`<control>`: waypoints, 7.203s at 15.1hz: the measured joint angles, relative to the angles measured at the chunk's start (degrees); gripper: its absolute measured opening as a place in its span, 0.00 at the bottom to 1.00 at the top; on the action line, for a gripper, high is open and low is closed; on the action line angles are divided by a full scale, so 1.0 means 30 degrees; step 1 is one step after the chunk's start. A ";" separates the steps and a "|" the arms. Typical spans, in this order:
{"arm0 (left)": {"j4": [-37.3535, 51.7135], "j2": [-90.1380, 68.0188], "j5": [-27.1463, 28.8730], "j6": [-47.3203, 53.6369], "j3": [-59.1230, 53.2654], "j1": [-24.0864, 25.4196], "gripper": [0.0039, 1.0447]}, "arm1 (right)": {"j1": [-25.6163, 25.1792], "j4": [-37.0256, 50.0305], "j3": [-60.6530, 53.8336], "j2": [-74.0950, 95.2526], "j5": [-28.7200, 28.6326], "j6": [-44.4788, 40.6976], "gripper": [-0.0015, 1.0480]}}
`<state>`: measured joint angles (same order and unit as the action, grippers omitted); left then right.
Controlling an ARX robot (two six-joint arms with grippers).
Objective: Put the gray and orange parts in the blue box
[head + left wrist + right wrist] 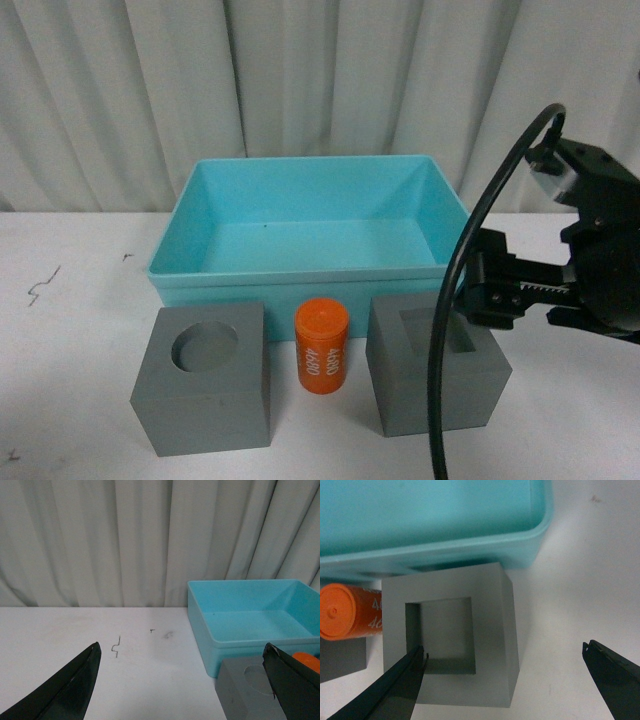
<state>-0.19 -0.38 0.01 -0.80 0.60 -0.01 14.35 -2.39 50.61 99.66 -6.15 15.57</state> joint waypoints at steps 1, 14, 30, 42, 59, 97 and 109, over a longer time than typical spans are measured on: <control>-0.0007 0.0007 0.0007 0.0000 0.0000 0.0000 0.94 | 0.0102 -0.0204 0.0109 0.0321 -0.0182 -0.0029 0.94; 0.0000 0.0000 0.0000 0.0000 0.0000 0.0000 0.94 | 0.0240 0.0393 0.1800 0.3628 -0.1362 -0.0036 0.91; 0.0000 0.0007 0.0000 0.0000 0.0000 0.0000 0.94 | 0.0051 -0.1574 -0.0197 -0.1479 -0.1639 -0.2630 0.18; -0.0007 0.0000 0.0000 0.0000 0.0000 0.0000 0.94 | -0.2667 -0.2630 0.8313 0.2135 -0.2943 -0.2550 0.18; 0.0000 0.0000 0.0000 0.0000 0.0000 0.0000 0.94 | -0.0437 -0.2280 1.3500 0.7373 0.0291 0.1253 0.55; 0.0000 0.0000 0.0000 0.0000 0.0000 0.0000 0.94 | -0.4787 0.7089 -1.6648 -2.6971 0.2055 -0.5093 0.02; 0.0022 0.0007 -0.0015 0.0000 0.0000 0.0000 0.94 | -0.4787 0.0801 -1.6619 -3.3164 0.2055 -0.5107 0.02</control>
<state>-0.12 -0.36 -0.03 -0.80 0.60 -0.01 -0.01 0.01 0.75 0.16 0.01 0.25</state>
